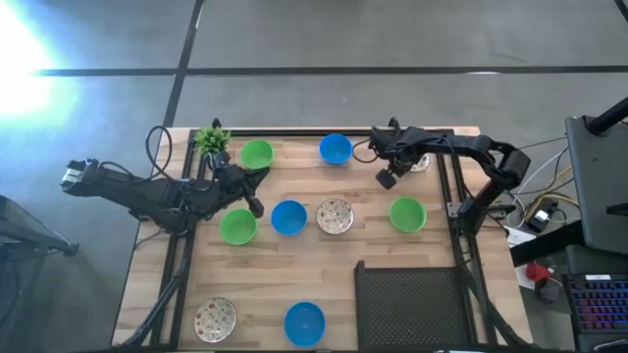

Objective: Pick & Place Mini bowls
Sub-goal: Put the top white patterned bowl on the shelf

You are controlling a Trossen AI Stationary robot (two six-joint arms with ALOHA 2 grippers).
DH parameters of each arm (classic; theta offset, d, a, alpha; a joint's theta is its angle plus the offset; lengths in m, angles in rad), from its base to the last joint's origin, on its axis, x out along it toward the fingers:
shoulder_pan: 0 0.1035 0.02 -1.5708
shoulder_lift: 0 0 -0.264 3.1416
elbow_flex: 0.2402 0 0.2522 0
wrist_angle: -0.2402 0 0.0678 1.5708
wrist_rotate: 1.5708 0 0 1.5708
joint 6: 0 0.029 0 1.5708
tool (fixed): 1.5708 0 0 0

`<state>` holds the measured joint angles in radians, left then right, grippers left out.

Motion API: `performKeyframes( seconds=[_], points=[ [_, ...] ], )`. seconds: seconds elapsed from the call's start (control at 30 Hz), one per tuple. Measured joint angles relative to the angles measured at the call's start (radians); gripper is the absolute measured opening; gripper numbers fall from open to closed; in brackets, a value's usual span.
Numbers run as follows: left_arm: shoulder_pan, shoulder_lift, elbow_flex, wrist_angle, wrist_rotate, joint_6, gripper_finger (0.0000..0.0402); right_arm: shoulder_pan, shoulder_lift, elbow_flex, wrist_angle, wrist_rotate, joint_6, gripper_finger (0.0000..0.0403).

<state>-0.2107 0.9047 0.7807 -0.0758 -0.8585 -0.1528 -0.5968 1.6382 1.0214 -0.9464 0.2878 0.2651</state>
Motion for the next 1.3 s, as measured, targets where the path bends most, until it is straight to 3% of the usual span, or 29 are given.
performKeyframes(
  seconds=[0.53, 1.0, 1.3],
  points=[
    [0.0, 0.0, 0.0, -0.014, 0.0, 0.0, 0.0, 0.131, -0.131, 0.001, -0.102, 0.003, 0.019, 0.0013],
    [0.0, 0.0, 0.0, -0.014, 0.0, 0.0, 0.0, 0.521, -0.371, 0.002, -0.259, -0.05, 0.148, 0.0013],
    [0.0, 0.0, 0.0, -0.014, 0.0, 0.0, 0.0, 0.724, -0.373, 0.002, -0.27, -0.244, 0.261, 0.0013]
  ],
)
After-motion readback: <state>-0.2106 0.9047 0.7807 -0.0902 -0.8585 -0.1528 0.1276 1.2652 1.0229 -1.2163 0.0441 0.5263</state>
